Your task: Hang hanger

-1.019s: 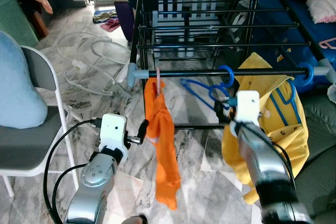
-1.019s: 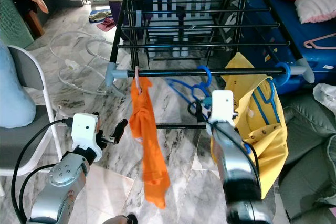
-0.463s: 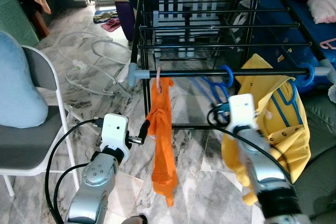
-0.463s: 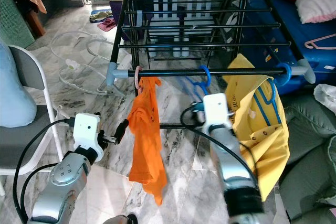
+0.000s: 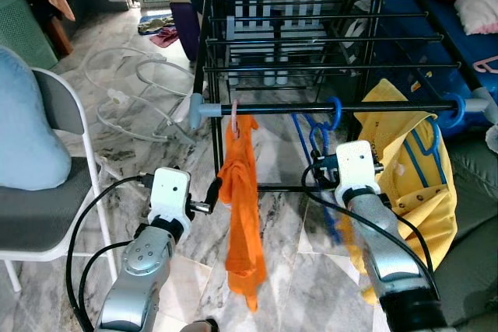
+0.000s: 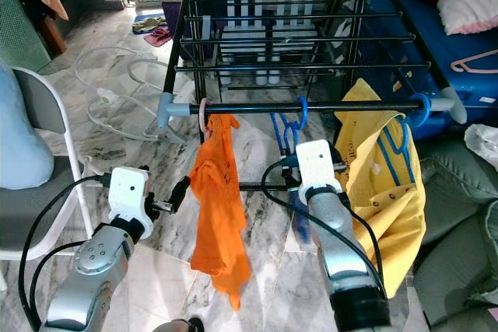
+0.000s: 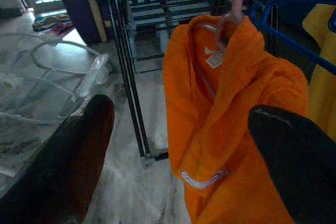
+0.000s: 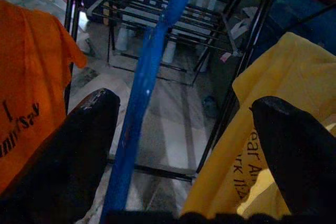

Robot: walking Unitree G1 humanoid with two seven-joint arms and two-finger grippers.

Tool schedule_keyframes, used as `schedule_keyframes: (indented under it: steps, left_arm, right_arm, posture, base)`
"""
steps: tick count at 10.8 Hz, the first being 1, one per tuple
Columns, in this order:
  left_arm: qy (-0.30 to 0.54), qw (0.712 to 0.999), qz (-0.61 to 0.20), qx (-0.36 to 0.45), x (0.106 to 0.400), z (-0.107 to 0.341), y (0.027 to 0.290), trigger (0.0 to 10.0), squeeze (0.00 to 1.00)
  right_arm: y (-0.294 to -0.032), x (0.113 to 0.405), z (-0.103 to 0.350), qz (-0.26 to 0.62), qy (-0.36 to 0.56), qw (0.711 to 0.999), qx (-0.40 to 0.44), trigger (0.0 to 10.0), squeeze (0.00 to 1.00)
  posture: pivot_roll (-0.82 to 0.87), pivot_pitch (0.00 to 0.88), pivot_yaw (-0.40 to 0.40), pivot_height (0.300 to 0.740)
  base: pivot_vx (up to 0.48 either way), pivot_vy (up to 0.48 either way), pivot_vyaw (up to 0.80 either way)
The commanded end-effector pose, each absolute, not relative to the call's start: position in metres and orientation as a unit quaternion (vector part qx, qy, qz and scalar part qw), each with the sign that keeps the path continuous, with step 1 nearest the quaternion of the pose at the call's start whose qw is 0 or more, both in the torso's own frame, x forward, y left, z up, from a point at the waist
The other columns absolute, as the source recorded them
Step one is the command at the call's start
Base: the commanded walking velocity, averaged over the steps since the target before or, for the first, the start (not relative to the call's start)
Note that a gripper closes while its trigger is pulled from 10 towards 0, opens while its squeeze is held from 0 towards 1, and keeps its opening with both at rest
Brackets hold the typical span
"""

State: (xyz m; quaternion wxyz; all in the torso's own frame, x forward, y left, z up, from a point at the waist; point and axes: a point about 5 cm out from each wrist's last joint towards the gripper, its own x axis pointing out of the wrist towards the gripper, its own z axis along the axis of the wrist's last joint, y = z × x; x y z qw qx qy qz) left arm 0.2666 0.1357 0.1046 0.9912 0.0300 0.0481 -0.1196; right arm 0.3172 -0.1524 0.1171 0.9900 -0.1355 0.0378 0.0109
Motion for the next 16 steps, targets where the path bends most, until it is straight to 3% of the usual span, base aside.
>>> schedule_keyframes:
  steps: [1,11,14,16]
  left_arm:
    - [0.043,0.992,-0.116,0.04,0.268,0.109,0.137,10.0,0.0]
    - [0.052,0.992,-0.11,0.044,0.27,0.105,0.137,10.0,0.0]
    - [0.043,0.988,-0.122,0.082,0.277,0.113,0.155,10.0,0.0]
    - [0.008,0.977,-0.144,0.155,0.293,0.131,0.172,10.0,0.0]
  right_arm:
    - [-0.15,0.316,0.118,0.016,0.033,0.99,-0.137,10.0,0.0]
    - [-0.146,0.319,0.117,0.02,0.04,0.99,-0.131,10.0,0.0]
    - [-0.135,0.331,0.123,0.073,0.038,0.991,-0.104,10.0,0.0]
    - [-0.12,0.34,0.119,0.142,0.067,0.982,-0.104,10.0,0.0]
  posture:
    - [-0.03,0.065,0.03,0.74]
    - [-0.03,0.07,0.03,0.74]
    - [0.0,0.036,0.028,0.74]
    - [0.04,0.004,-0.004,0.74]
  base:
    - [-0.24,0.0,0.0]
    - [-0.328,0.0,0.0]
    - [-0.288,0.0,0.0]
    - [0.0,0.0,0.0]
